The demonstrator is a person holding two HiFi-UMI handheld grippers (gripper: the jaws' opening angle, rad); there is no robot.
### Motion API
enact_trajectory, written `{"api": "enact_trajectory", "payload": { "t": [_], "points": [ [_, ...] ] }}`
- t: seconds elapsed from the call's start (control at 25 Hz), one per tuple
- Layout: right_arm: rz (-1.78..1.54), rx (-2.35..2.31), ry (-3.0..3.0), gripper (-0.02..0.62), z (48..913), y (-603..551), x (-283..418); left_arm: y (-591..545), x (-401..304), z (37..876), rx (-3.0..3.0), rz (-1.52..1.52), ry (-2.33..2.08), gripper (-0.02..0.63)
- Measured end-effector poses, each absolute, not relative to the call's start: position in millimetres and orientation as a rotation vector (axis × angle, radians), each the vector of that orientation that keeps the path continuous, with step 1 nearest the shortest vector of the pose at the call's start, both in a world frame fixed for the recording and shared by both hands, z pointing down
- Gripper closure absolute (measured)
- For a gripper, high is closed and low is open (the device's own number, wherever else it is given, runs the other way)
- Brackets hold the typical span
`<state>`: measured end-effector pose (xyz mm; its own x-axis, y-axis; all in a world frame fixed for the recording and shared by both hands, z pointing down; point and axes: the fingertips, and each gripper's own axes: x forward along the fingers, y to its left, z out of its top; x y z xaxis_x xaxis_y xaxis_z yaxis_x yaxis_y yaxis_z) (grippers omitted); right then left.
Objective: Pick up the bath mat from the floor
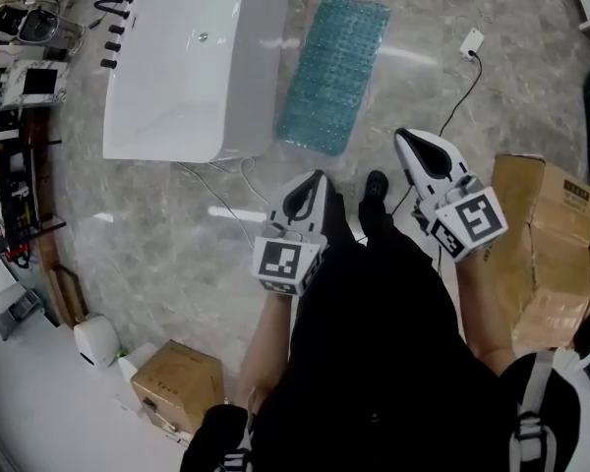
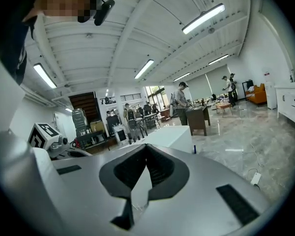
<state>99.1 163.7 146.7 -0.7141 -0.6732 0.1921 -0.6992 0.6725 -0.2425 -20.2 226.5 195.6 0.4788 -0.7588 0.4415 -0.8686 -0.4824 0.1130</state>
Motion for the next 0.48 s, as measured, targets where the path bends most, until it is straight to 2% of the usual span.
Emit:
{"api": "enact_trajectory", "payload": {
  "t": [0.48],
  "points": [
    [0.569,1.087,-2.714,0.583,187,108,37,176,-87,261,2.257,0.552,-1.335,0.597]
  ]
}}
